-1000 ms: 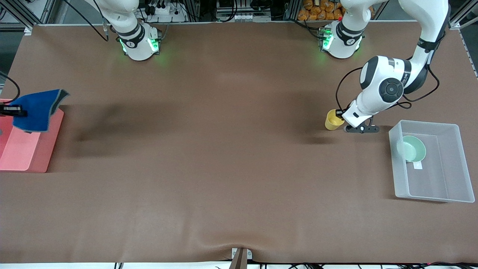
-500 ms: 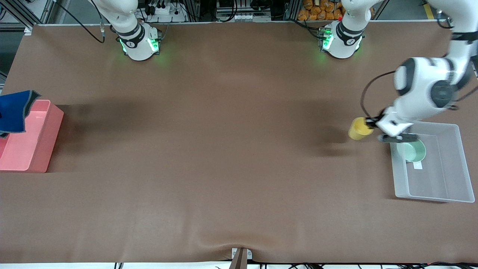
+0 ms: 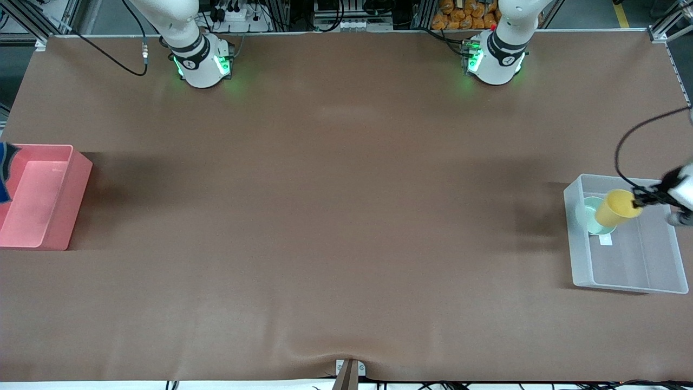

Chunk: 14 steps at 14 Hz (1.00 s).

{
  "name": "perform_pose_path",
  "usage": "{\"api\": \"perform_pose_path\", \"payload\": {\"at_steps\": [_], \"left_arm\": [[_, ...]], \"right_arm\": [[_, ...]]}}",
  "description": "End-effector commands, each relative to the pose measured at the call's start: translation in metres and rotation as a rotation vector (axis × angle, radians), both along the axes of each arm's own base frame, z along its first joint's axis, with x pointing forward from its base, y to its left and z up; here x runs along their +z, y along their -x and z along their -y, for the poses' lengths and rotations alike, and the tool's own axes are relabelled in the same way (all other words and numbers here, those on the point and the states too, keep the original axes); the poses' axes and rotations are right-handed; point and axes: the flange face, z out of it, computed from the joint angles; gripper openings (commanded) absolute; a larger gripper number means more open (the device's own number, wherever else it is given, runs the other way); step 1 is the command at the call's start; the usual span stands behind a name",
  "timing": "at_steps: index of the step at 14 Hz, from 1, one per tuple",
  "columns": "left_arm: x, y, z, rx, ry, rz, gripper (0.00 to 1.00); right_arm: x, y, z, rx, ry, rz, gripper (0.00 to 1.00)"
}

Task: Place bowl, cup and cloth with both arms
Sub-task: 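Carry the cup into the clear bin while the right gripper lowers the cloth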

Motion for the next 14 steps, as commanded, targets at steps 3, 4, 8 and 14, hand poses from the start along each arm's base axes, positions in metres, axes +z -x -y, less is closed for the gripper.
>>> {"api": "perform_pose_path", "payload": {"at_steps": [3,4,8,14], "left_arm": [[-0.055,-0.046,-0.067,-0.044,0.014,-0.017,0.00],[-0.062,-0.056,-0.075,-0.047,0.022,0.008,0.00],[-0.100,-0.076,-0.079,-0.018,0.052,0.087,0.00],[-0.152,-0.081,-0.065,0.040,0.133,0.080,0.00]], "right_arm": [[-0.016,-0.013,0.007,0.017,-0.016,0.003,0.00],[-0.017,-0.011,0.008,-0.008,-0.048,0.021,0.00],[-0.019,0.002,0.024,-0.074,-0.128,0.071,1.00],[-0.004,-0.016,-0.013,-0.028,-0.133,0.049,1.00]]}}
